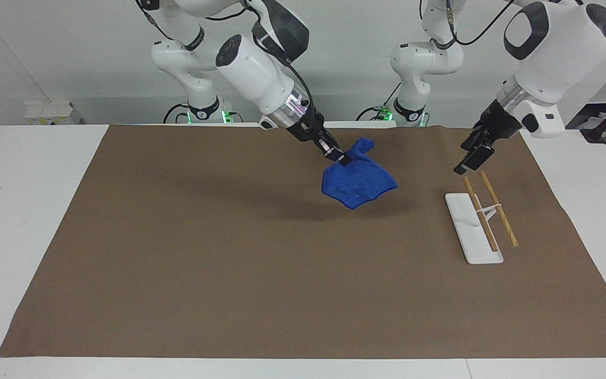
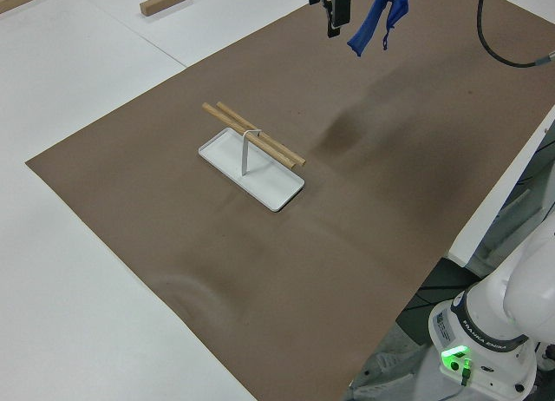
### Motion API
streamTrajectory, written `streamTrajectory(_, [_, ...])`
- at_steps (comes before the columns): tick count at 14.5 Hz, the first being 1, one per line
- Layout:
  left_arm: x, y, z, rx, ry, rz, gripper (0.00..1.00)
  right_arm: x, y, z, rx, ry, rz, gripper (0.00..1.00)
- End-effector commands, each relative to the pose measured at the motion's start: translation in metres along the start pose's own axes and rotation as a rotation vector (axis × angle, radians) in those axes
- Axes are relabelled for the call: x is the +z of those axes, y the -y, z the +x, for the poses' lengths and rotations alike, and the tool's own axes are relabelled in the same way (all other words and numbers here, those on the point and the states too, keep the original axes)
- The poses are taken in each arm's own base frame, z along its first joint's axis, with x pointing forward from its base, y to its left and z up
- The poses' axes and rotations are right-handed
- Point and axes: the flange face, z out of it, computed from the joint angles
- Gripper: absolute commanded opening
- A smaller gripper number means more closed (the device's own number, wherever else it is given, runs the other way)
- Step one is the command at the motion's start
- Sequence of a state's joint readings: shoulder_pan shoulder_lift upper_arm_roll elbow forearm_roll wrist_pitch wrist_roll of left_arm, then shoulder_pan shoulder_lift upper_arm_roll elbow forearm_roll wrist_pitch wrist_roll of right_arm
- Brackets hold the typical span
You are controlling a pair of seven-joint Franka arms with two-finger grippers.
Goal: Right arm passes towel to left arm to hang
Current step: 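Hold the towel out with the right gripper while the left gripper grasps it, then open the right gripper and release the towel to the left gripper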
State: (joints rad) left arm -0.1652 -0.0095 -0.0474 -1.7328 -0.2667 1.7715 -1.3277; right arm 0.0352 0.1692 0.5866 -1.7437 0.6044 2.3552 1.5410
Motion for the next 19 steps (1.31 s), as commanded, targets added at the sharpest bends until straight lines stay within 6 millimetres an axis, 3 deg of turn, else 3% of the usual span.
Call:
streamTrajectory(1, [0.033,-0.001,-0.027,-0.232,0.017,-0.039,1.0,0.002,0.003,-0.004,0.017,0.021,0.0,0.0])
streamTrajectory(4, [0.048,-0.002,-0.066,-0.312,0.03,-0.034,1.0,0.002,0.003,-0.004,0.017,0.02,0.0,0.0])
streamTrajectory(8, [0.084,-0.005,-0.103,-0.342,0.037,-0.088,1.0,0.002,0.003,-0.004,0.012,0.02,-0.001,0.0])
streamTrajectory(11, [0.1,-0.004,-0.112,-0.366,0.039,-0.112,0.96,0.002,0.002,-0.004,0.01,0.019,-0.002,0.0])
streamTrajectory(16, [0.107,-0.011,-0.114,-0.358,0.04,-0.12,0.31,0.003,0.002,-0.004,0.006,0.018,-0.006,0.0])
streamTrajectory(17, [0.109,-0.01,-0.121,-0.344,0.042,-0.118,0.17,0.003,0.002,-0.004,0.003,0.018,-0.007,0.0])
streamTrajectory(19, [0.11,-0.01,-0.128,-0.331,0.044,-0.119,0.0,0.002,0.001,-0.004,-0.002,0.018,-0.007,0.0])
